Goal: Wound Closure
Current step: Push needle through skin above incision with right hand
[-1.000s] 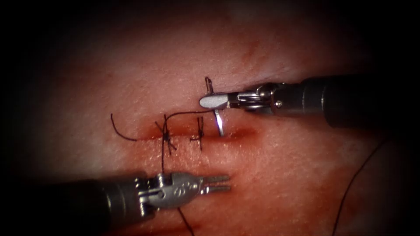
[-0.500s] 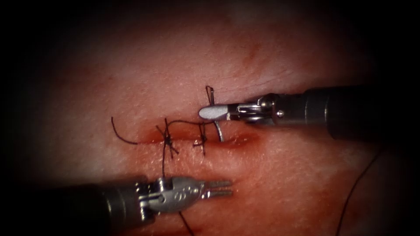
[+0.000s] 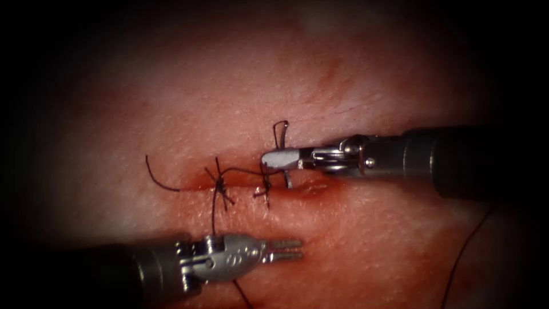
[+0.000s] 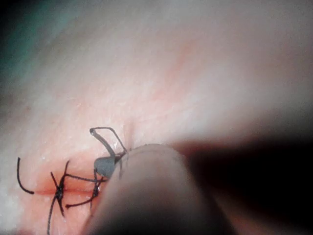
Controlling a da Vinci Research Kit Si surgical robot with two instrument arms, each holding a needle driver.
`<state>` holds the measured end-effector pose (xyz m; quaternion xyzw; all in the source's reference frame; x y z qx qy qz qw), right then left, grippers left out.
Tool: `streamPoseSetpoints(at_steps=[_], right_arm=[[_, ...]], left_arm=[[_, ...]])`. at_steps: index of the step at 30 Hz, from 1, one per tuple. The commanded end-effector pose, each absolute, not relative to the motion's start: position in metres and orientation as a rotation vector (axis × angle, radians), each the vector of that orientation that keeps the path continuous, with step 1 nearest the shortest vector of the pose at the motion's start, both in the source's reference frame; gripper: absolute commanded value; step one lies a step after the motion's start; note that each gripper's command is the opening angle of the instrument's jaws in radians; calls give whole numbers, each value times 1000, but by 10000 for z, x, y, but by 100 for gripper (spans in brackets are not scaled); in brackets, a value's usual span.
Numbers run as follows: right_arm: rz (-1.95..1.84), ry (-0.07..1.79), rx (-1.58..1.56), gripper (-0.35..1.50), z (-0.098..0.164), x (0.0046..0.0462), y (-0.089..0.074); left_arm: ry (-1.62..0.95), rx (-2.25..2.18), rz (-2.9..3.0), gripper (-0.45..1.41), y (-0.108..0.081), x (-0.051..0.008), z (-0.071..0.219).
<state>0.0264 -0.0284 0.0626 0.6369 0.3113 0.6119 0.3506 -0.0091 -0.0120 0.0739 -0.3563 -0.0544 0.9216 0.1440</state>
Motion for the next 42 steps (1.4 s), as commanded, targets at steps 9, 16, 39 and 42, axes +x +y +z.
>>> streamPoseSetpoints(at_steps=[9,16,39,42], right_arm=[[1602,827,1447,-35,638,249,-267],[1641,693,1467,-35,649,246,-282],[1528,1138,886,146,706,228,-207],[1485,1161,792,146,731,219,-197]], left_arm=[[-157,-1025,2651,-6,-122,-97,745],[-157,-1025,2652,-6,-122,-96,745],[-155,-1015,2651,-6,-128,-97,738],[-155,-1015,2651,-6,-128,-97,737]])
